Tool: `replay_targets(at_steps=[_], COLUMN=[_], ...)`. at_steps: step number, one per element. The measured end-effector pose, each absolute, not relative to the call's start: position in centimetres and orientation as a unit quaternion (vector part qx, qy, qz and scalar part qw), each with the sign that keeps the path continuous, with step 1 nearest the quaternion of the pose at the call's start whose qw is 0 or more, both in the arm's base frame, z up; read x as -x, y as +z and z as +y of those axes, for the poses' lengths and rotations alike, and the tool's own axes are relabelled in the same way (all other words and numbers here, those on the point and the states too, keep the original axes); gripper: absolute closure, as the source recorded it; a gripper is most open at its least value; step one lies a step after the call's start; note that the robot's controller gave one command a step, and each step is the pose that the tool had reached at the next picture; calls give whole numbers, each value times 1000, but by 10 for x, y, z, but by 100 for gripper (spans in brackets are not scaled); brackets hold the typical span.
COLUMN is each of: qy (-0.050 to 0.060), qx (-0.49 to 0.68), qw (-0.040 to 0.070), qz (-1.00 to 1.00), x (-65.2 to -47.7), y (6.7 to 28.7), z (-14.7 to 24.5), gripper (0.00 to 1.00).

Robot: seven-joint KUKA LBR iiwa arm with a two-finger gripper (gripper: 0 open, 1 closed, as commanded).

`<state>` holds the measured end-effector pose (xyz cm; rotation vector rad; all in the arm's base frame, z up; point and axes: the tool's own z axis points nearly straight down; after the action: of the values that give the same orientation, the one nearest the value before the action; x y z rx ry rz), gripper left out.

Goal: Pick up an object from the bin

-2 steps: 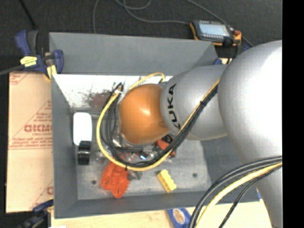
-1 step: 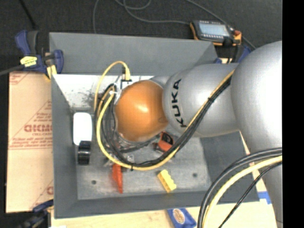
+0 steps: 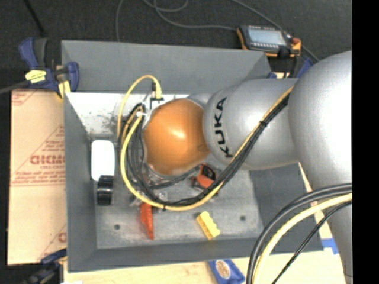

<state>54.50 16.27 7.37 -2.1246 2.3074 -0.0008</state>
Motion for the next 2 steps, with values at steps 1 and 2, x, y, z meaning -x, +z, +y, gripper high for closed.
replay_targets(at_steps=[1, 2], qy=[0, 1], qx=[676, 675], qw=[2, 1], qz=[737, 737], x=[-545, -544], y=[74, 79], z=[163, 162], gripper=[100, 100])
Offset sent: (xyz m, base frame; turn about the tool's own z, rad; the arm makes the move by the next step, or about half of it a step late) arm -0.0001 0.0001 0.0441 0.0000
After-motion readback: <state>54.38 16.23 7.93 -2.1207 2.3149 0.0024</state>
